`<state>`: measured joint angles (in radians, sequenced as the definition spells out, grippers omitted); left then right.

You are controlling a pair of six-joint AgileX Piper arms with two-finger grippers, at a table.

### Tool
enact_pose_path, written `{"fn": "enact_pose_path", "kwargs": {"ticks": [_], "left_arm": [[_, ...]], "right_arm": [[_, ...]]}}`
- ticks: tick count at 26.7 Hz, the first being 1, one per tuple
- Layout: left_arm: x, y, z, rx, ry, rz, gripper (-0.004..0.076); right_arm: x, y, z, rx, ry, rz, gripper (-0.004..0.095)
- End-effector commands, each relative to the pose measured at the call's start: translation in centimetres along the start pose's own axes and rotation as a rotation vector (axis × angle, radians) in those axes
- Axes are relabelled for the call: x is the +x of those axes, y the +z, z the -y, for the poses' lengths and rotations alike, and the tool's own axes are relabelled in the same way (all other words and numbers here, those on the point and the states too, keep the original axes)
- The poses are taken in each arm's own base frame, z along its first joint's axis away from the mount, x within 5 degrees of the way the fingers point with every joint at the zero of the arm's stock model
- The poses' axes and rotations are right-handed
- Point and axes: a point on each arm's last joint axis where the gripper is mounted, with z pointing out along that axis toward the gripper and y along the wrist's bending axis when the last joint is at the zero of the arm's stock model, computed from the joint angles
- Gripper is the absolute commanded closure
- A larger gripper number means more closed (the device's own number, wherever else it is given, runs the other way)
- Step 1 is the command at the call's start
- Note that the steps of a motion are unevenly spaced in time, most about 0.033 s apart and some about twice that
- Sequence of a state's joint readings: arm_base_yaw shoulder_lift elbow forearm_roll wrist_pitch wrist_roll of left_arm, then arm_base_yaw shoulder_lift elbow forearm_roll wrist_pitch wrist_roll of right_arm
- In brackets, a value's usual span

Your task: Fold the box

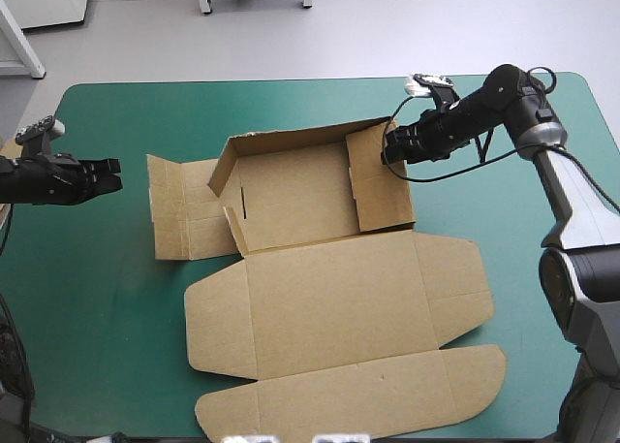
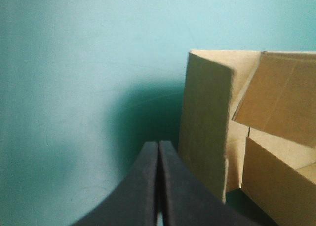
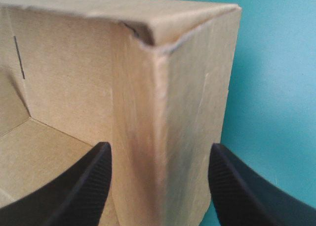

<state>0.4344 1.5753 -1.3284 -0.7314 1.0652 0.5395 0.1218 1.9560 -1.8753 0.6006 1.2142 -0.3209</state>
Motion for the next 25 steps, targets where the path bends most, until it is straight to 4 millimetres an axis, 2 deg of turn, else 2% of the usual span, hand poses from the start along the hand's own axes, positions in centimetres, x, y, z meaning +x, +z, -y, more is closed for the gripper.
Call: {"fn": "enact_pose_path", "kwargs": {"ticks": [1, 6, 8, 19, 25], "left_arm": [[-1.0, -1.9, 1.6, 0.030, 0.025, 0.097, 0.0732], [-1.0, -1.9, 1.6, 0.029, 0.035, 0.098, 0.0732], [-1.0, -1.9, 1.6, 0.027, 0.035, 0.102, 0.0732], [-1.0, -1.9, 1.6, 0.020, 0.036, 0.102, 0.0732], [-1.0, -1.9, 1.6, 0.021, 0.036, 0.100, 0.0732]], "right_arm": [[-0.3, -4.6, -2.9, -0.027, -0.049, 0.109, 0.0310], [0.5, -7.3, -4.5, 0.003, -0.055, 0.135, 0.0314], [0.6, -7.6, -4.9, 0.014, -0.061, 0.140, 0.0314], [0.7, -5.7, -6.3, 0.285, -0.096, 0.103, 0.0343], [0.2, -3.4, -5.2, 0.310, -0.071, 0.076, 0.0343]]}}
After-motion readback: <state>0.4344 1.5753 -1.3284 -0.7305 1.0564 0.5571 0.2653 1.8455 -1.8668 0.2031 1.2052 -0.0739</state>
